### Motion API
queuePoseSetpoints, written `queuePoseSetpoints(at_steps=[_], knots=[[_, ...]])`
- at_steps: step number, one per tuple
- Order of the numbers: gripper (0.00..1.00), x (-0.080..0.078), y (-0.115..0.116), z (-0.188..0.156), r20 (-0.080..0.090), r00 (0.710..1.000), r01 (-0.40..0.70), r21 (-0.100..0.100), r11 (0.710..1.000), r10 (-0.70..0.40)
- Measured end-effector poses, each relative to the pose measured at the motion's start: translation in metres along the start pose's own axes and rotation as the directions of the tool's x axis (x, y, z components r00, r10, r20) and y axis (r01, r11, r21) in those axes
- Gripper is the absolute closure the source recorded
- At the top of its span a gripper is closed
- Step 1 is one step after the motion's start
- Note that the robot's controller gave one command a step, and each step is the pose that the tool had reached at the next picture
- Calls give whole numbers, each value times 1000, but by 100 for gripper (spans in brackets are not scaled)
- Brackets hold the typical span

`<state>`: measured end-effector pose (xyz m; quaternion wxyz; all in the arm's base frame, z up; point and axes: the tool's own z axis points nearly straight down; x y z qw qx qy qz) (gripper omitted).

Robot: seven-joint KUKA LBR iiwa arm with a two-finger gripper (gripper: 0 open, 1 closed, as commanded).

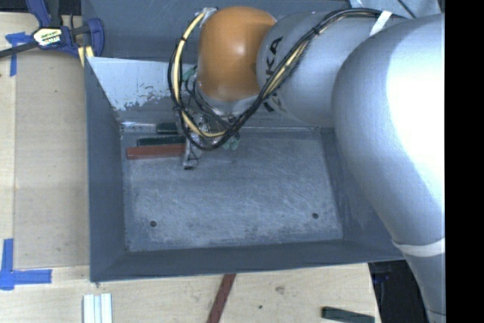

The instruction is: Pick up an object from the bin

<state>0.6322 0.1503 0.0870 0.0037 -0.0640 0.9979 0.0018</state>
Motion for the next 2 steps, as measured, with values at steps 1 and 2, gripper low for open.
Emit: queuePoseSetpoints(at_steps=[1, 2], knots=[[100, 8, 13, -36, -7, 1000, 7, 3, 1000, -7], [100, 22, -22, -157, -4, 1000, -10, 3, 1000, 10]])
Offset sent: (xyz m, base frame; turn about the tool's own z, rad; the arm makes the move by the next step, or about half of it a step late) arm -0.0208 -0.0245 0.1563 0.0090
